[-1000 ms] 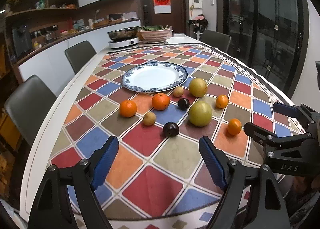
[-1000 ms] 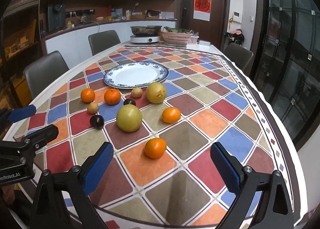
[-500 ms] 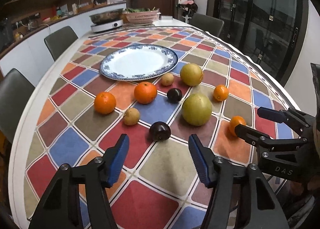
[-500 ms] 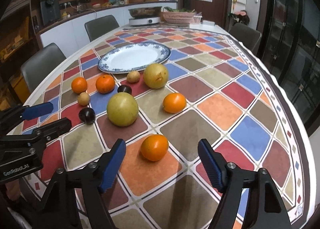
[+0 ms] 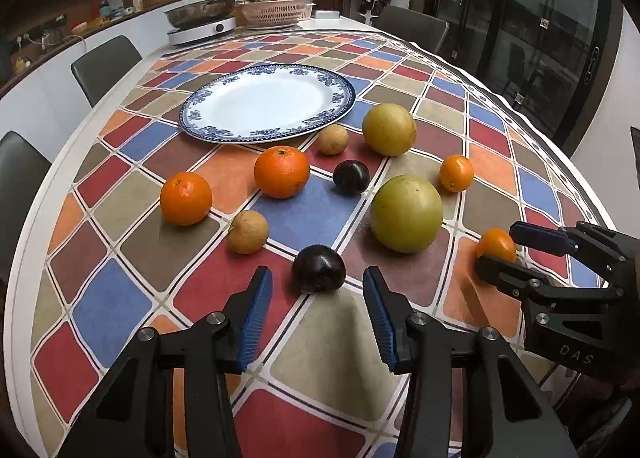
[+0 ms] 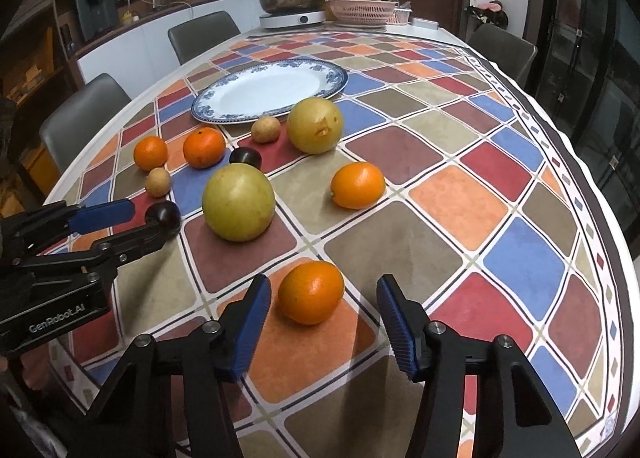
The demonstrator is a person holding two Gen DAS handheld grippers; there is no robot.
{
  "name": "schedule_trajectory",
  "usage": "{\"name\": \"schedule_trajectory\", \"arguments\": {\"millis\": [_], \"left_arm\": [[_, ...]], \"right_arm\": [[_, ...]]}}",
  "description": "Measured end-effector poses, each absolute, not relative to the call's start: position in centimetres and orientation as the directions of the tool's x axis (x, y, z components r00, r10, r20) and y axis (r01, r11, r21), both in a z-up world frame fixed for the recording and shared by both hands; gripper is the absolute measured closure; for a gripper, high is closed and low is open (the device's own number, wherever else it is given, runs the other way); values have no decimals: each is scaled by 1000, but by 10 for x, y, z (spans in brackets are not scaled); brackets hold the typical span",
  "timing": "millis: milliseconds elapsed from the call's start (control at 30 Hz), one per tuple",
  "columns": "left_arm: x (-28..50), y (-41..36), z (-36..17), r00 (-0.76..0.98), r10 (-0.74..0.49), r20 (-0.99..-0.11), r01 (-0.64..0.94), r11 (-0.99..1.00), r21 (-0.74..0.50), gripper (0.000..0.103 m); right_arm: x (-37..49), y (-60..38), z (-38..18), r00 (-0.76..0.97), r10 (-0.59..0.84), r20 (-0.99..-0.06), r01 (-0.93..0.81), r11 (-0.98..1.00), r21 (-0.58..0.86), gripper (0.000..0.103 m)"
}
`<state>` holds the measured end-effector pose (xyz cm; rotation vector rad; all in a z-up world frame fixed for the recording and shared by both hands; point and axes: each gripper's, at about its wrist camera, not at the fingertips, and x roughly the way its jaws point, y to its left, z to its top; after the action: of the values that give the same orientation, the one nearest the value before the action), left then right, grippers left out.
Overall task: Organize fruits
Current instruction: 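Reach the left tool to the dark plum while the right tool reaches the orange, then grasp the dark plum with the left tool while the right tool grasps the orange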
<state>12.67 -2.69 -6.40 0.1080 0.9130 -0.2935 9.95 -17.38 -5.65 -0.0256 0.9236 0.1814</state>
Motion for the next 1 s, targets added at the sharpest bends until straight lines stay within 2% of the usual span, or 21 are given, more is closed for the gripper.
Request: {"name": "schedule_trajectory", "arguments": {"millis": [400, 533, 1000], "left_arm": [[140, -33, -72, 551, -213, -807, 307, 951, -42, 66], [141, -33, -72, 555, -204, -807, 303, 952, -33, 72], [134, -34, -60, 575, -215, -789, 311, 950, -31, 73]], "right_arm": [[105, -172, -61, 568, 161, -807, -179, 981, 70, 61], [105, -171, -61, 565, 170, -807, -187, 980, 75, 67], [108, -172, -49, 588, 204, -783, -216, 972, 91, 68]]}}
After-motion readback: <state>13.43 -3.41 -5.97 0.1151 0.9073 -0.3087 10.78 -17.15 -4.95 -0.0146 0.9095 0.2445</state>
